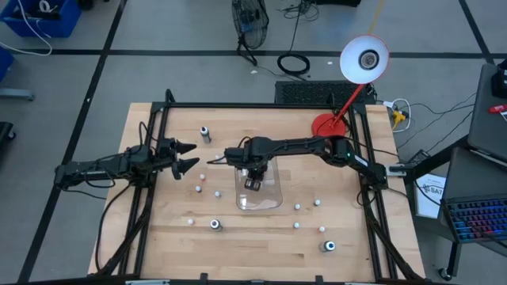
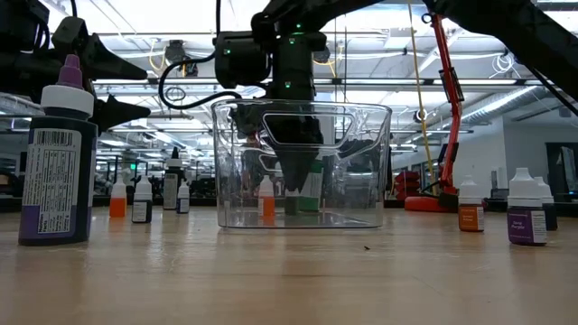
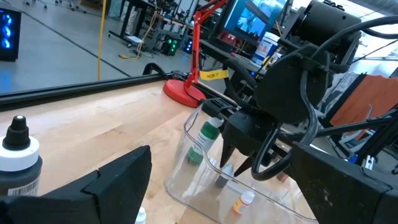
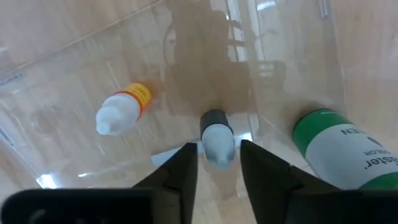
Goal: Pick & Place food coloring
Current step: Put the small orange food coloring bottle into the transparent bin
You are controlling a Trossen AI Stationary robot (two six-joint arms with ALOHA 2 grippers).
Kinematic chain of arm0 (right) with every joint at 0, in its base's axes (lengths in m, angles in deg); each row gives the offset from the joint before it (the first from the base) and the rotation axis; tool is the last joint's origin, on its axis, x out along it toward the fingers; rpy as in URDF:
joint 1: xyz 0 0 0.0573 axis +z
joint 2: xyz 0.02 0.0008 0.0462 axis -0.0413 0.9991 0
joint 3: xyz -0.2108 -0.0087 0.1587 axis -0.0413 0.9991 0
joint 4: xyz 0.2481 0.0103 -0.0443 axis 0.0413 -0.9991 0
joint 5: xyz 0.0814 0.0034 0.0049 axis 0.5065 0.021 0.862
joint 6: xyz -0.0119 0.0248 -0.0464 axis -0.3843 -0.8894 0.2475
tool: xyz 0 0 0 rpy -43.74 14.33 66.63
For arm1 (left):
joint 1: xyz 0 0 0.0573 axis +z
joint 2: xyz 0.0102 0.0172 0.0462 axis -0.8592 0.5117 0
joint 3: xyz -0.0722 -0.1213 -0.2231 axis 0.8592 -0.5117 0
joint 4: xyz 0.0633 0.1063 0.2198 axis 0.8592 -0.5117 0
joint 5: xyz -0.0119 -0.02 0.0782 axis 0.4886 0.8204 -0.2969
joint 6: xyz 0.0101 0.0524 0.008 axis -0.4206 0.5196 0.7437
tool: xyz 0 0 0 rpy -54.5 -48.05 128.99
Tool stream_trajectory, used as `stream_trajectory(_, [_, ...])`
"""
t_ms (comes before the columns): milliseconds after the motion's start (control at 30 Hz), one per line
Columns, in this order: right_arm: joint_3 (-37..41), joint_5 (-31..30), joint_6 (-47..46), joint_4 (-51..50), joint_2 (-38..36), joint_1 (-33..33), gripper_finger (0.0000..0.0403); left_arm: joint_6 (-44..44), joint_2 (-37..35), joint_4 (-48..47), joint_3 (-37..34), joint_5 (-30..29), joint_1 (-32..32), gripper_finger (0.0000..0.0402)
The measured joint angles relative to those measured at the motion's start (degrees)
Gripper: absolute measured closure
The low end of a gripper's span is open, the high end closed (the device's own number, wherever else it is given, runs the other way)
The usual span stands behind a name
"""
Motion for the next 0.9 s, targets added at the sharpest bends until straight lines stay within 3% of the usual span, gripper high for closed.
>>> stream_trajectory(267, [0.11,0.69,-2.98,0.39,-0.68,0.00,0.0271,0.00,0.00,0.00,0.00,0.00,-0.01,0.0023])
stream_trajectory(533, [0.06,0.89,-9.51,-3.13,-7.08,0.57,0.0278,0.00,0.00,-0.04,0.00,-0.02,0.00,0.0023])
stream_trajectory(900, [3.75,0.20,-19.47,-10.80,-15.47,7.99,0.0282,0.00,0.00,-0.01,0.00,0.00,0.01,0.0023])
